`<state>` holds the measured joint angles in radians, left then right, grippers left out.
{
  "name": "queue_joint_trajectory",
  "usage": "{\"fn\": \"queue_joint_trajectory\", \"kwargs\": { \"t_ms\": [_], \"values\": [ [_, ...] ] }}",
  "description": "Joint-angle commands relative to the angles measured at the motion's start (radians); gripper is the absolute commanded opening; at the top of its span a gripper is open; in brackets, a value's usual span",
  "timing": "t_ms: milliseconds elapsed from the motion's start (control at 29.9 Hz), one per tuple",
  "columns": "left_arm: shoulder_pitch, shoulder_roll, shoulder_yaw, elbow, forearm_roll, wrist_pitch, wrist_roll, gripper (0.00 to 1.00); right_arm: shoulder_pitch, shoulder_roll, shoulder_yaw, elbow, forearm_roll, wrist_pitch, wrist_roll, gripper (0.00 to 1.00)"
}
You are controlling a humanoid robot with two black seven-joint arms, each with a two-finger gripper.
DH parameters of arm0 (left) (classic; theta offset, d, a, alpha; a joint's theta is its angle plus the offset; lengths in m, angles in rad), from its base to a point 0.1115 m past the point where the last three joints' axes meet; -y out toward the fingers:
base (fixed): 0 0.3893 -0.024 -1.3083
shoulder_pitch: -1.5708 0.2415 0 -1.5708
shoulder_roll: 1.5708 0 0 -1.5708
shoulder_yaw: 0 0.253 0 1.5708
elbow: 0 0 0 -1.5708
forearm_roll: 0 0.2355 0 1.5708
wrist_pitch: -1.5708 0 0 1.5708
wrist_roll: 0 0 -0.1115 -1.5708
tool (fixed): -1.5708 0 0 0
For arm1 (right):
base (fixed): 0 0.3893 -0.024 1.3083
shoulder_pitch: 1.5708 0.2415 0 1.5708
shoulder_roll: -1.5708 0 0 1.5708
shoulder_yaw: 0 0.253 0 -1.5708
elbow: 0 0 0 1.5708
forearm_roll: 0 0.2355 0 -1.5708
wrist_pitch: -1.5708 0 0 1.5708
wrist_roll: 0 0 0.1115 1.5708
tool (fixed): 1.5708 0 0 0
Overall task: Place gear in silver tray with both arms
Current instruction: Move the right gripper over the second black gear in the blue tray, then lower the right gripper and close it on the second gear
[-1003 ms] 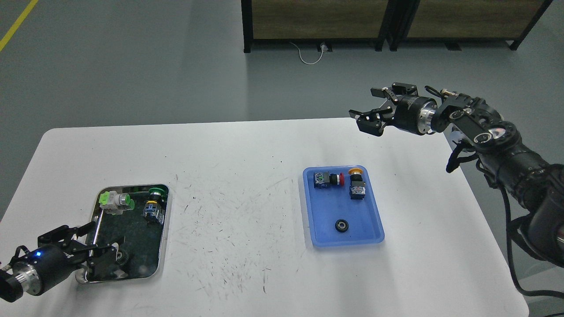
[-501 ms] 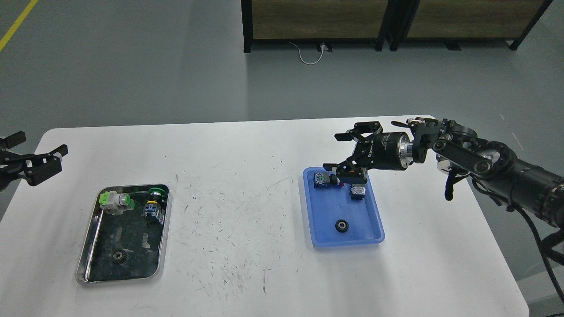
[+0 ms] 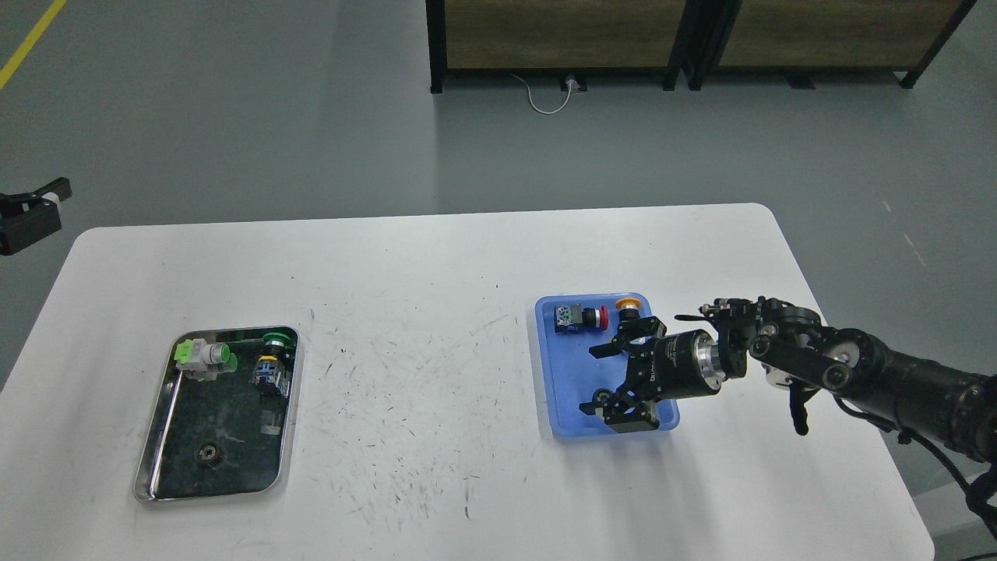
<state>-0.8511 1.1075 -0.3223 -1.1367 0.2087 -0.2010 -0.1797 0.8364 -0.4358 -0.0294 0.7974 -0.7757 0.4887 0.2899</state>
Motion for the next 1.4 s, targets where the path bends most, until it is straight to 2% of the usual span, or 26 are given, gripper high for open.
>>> {"fn": "queue_joint_trajectory", "kwargs": {
  "t_ms": [0,301,535,735,1103,1370],
  "values": [
    [-0.008,0.003,0.002,0.0,0.0,0.0,0.0,0.97,-0.003,0.003,-0.011,-0.013,-0.011,0.0,0.0,0.88],
    [-0.014,0.005,0.002,-0.001,0.0,0.0,0.0,0.97,-0.022,0.026,-0.009,-0.082,-0.013,0.0,0.0,0.87],
    [-0.013,0.012,0.003,-0.003,0.0,0.0,0.0,0.97,-0.023,0.063,-0.006,-0.115,-0.013,0.0,0.002,0.78],
    [-0.013,0.02,0.003,-0.003,0.0,0.0,0.0,0.97,-0.022,0.065,-0.006,-0.118,-0.014,0.0,-0.003,0.65],
    [-0.014,0.028,0.003,-0.003,0.0,0.0,0.0,0.97,-0.022,0.038,-0.004,-0.109,-0.019,0.0,-0.008,0.58],
    [-0.014,0.028,0.003,-0.001,0.001,0.0,0.006,0.97,-0.022,0.048,-0.009,-0.109,-0.037,0.0,-0.008,0.47]
  ]
}}
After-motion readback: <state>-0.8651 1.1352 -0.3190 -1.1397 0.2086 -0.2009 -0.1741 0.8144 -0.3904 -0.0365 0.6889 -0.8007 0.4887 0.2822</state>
